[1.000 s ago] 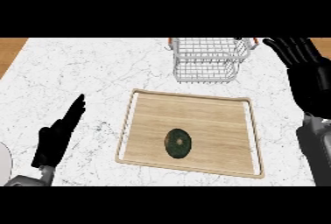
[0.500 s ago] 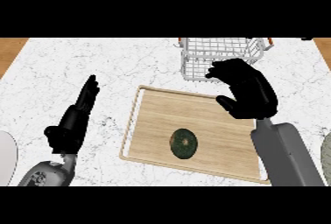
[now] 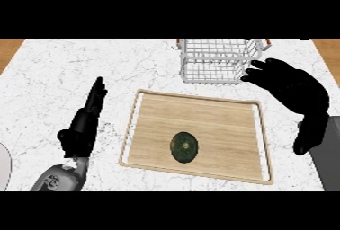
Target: Pick the squash from the tray and place it in the tiered basket
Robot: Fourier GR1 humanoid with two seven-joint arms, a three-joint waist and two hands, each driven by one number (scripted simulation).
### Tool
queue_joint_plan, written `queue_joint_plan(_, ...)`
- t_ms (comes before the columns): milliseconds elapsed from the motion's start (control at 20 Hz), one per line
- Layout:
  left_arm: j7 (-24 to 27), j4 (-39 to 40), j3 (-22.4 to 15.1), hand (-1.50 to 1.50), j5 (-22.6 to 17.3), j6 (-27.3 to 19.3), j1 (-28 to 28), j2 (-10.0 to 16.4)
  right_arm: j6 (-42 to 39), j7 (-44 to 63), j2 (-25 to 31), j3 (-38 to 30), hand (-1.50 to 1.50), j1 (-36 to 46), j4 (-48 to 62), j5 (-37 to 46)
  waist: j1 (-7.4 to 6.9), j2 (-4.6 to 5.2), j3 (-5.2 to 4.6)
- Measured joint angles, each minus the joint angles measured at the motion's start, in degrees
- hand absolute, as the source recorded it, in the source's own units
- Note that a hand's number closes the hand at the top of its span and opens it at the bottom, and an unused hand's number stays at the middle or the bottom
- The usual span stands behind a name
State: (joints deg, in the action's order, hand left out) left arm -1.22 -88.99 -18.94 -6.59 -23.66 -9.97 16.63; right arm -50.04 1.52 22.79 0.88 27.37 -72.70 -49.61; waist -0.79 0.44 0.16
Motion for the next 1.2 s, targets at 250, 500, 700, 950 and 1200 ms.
queue_joint_plan(250,0.4,0.8,0.1,0.00,0.4,-0.4,0.2,-0.4,-4.9,-0.8,8.6,-2.1,-1.50,4.8,-7.7,12.2,0.83,-0.49,-0.10)
queue_joint_plan(500,0.0,1.2,0.7,0.00,0.5,-0.6,-0.4,-0.6,-5.4,-0.6,12.7,-1.7,-1.50,8.4,-20.0,25.5,1.31,-0.78,-0.13)
queue_joint_plan(700,0.1,0.6,0.8,0.00,0.7,-0.5,0.1,-0.8,-3.8,1.5,12.7,1.2,-1.50,8.7,-29.8,35.0,1.14,-0.80,-0.15)
queue_joint_plan(950,-0.4,1.0,0.9,0.00,1.9,-0.6,-0.3,-1.9,-1.8,7.6,10.7,6.4,-1.50,6.9,-39.2,40.8,1.08,-0.68,-0.19)
queue_joint_plan(1200,0.2,1.7,2.2,0.00,2.7,0.8,-0.2,-3.0,-1.2,12.6,6.6,10.7,-1.50,6.6,-42.6,45.4,0.80,-0.56,-0.19)
